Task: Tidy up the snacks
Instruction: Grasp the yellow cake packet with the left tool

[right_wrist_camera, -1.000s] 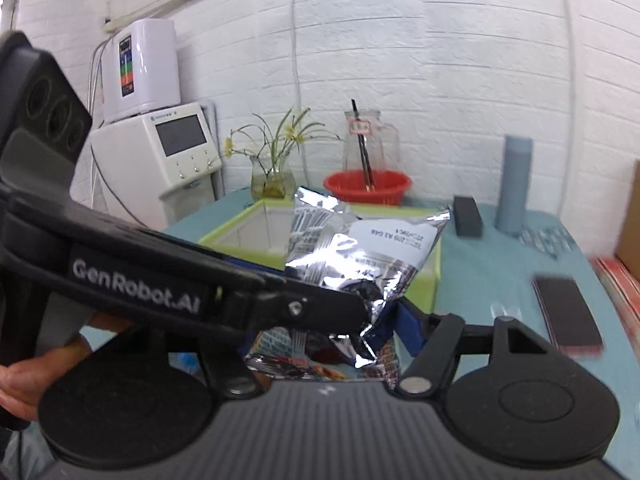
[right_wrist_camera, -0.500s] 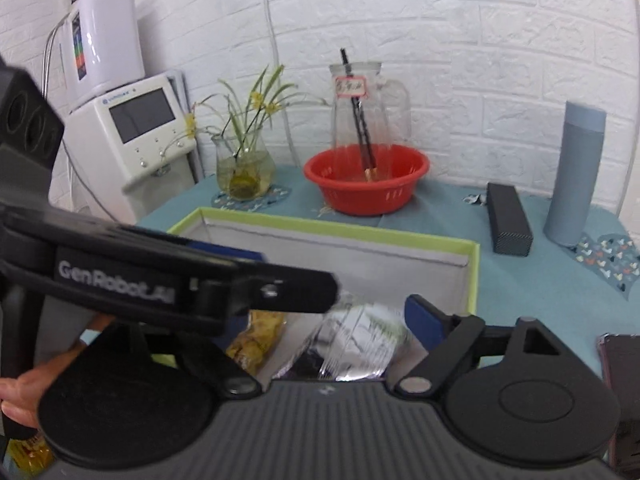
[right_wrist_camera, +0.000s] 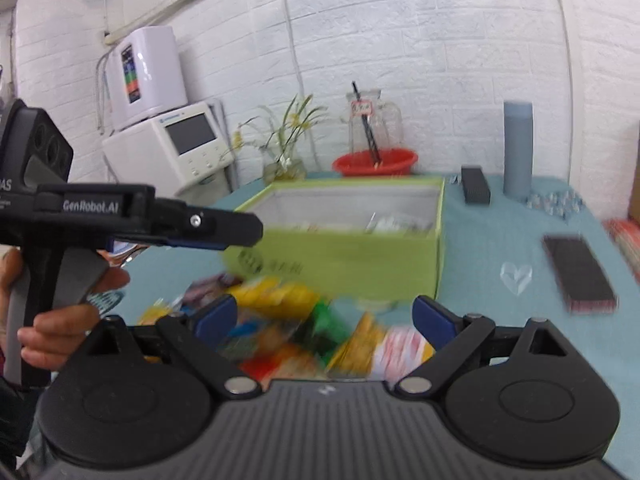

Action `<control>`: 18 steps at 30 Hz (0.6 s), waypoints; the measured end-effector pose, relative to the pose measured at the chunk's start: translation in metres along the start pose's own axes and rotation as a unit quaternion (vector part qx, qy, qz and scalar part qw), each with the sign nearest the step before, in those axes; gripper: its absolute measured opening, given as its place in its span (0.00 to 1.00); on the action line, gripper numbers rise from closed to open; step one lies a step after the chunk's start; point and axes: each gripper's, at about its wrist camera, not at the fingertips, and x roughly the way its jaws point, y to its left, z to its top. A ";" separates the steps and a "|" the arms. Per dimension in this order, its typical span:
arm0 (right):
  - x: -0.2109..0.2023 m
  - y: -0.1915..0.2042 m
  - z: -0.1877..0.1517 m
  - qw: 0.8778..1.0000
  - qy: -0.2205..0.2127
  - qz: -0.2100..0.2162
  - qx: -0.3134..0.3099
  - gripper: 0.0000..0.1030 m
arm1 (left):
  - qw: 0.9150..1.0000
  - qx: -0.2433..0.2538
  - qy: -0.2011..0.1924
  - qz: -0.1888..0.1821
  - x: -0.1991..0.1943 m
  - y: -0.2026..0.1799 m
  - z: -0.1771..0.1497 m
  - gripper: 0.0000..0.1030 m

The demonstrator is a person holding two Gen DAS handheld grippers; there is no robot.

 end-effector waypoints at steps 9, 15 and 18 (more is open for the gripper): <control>-0.017 0.040 -0.100 0.997 0.069 -0.006 0.024 0.91 | 0.991 -0.048 0.124 -0.013 -0.014 -0.017 -0.118 0.60; 0.006 0.065 -0.101 0.995 0.088 0.000 -0.040 0.91 | 0.986 -0.034 0.159 -0.021 0.017 -0.023 -0.119 0.26; -0.003 0.083 -0.107 0.993 0.091 0.022 -0.067 0.91 | 0.987 -0.009 0.159 -0.019 0.004 -0.033 -0.129 0.25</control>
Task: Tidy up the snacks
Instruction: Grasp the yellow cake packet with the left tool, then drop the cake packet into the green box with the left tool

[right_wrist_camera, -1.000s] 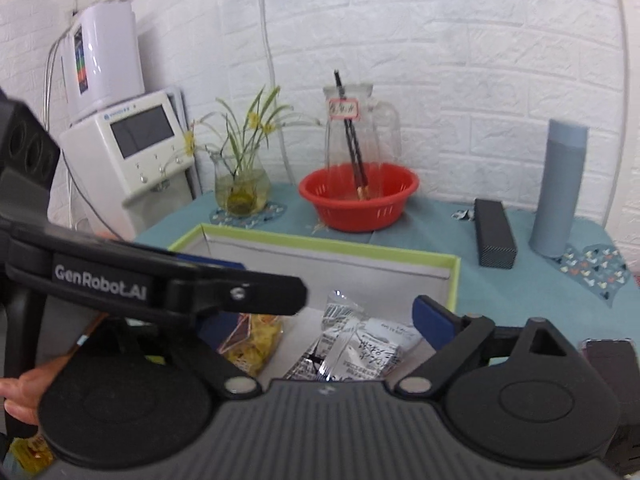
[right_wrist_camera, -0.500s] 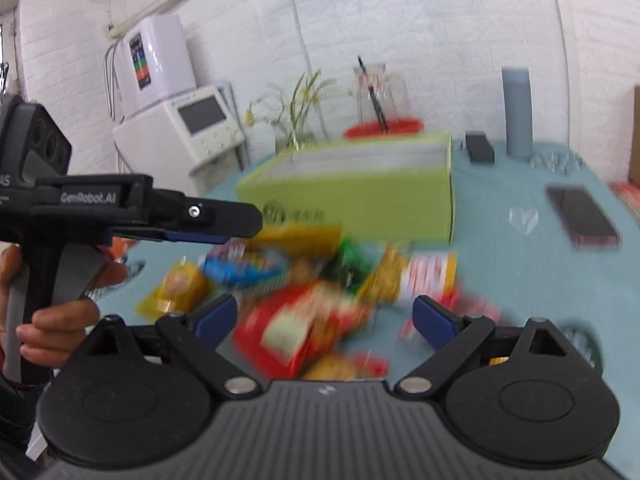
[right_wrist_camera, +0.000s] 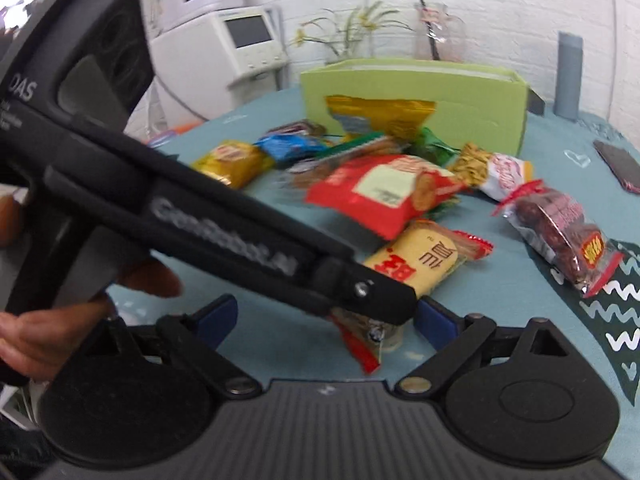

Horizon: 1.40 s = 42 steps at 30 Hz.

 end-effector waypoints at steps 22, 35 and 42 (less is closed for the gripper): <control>-0.018 0.044 -0.015 0.999 -0.013 -0.046 -0.016 0.78 | 0.999 0.030 -0.020 0.026 -0.040 -0.010 -0.037 0.20; 0.000 -0.020 0.142 0.987 -0.128 -0.056 -0.083 0.79 | 0.993 0.013 -0.119 0.006 -0.062 0.003 0.129 0.16; 0.106 -0.106 0.227 0.994 -0.084 -0.032 -0.055 0.75 | 0.992 -0.010 -0.119 0.048 0.008 0.062 0.243 0.14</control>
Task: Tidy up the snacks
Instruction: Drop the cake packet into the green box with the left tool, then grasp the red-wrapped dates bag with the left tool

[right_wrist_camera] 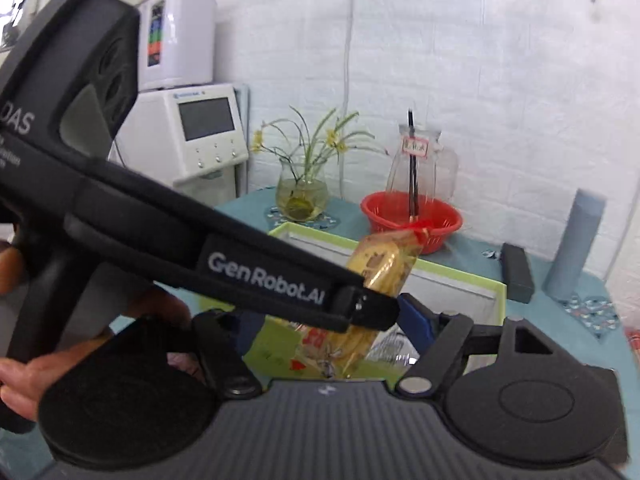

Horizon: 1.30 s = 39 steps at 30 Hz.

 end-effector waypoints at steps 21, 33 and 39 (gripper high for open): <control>-0.125 -0.067 -0.105 0.989 0.056 -0.022 0.133 0.99 | 0.999 0.012 0.003 -0.033 -0.026 -0.027 -0.073 0.75; -0.117 -0.055 -0.174 0.989 0.121 -0.031 0.081 0.99 | 0.992 -0.027 0.118 -0.029 0.016 -0.107 -0.146 0.75; -0.106 -0.032 -0.176 0.989 0.131 -0.009 0.065 0.99 | 0.992 -0.005 0.125 0.010 0.041 -0.114 -0.148 0.56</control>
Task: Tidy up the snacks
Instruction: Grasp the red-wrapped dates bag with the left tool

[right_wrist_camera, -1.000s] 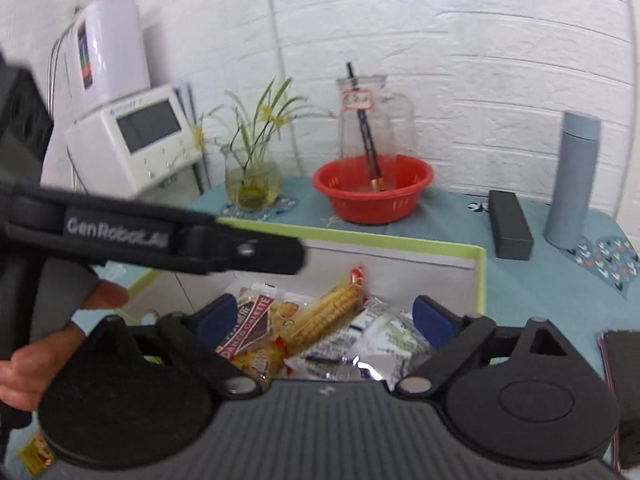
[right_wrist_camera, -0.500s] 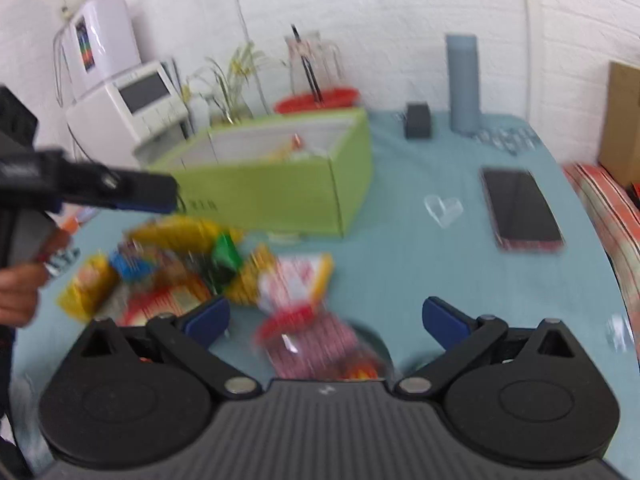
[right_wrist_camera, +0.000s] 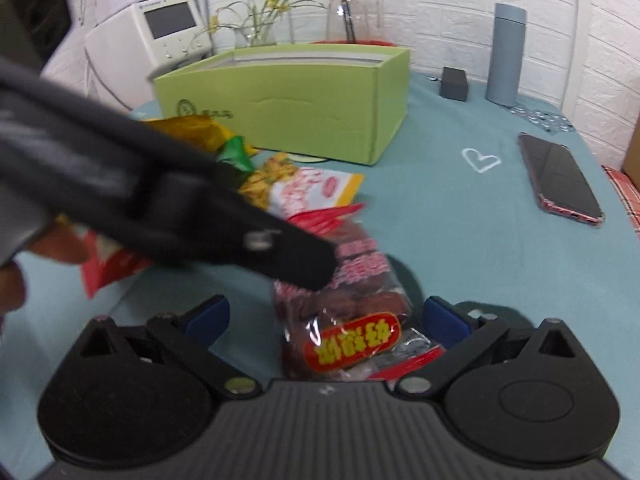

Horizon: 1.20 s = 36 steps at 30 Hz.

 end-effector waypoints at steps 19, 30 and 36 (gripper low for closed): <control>-0.054 0.138 -0.070 0.999 -0.024 -0.046 -0.012 0.99 | 0.999 0.022 -0.006 -0.045 -0.067 0.022 -0.114 0.48; -0.077 0.135 -0.072 0.995 -0.051 -0.084 0.036 0.99 | 0.997 -0.032 -0.026 -0.069 -0.102 0.049 -0.125 0.61; -0.074 0.131 -0.071 0.994 -0.042 -0.098 0.019 0.99 | 0.996 -0.033 -0.003 -0.087 -0.083 0.040 -0.127 0.57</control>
